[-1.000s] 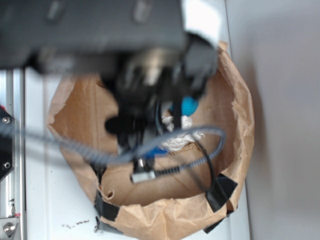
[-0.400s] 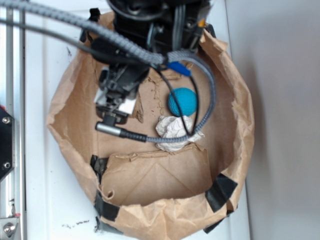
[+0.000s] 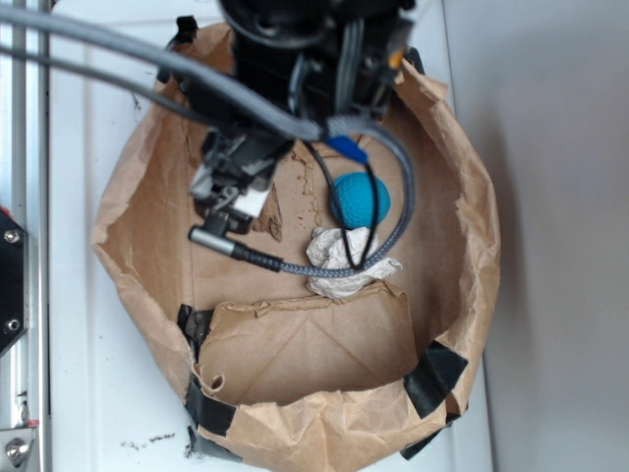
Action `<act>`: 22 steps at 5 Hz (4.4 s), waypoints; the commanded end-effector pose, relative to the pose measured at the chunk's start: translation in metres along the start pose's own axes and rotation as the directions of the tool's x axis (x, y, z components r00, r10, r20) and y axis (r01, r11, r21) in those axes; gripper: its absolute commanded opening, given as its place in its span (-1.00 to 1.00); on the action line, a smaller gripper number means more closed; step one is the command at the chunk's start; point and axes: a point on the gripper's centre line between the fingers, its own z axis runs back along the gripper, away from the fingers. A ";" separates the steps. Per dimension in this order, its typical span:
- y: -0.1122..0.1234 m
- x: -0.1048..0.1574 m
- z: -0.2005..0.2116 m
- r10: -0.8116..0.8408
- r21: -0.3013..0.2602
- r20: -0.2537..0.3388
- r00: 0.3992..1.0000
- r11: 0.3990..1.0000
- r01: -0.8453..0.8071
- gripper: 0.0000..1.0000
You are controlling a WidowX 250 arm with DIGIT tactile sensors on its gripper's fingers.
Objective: Grab the wood chip.
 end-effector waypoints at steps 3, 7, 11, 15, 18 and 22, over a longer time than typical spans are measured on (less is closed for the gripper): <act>0.005 0.009 -0.073 -0.327 0.048 0.014 0.945 0.944 0.326 1.00; -0.010 0.022 -0.109 -0.338 0.020 -0.050 0.940 0.940 0.339 1.00; -0.004 0.013 -0.119 -0.326 0.120 0.033 0.945 0.940 0.320 1.00; 0.018 0.012 -0.149 -0.276 0.180 -0.010 0.961 0.945 0.273 1.00; 0.017 0.014 -0.148 -0.290 0.199 -0.014 0.957 0.937 0.287 -1.00; 0.001 0.048 -0.055 0.035 0.082 0.039 0.999 0.996 -0.038 -1.00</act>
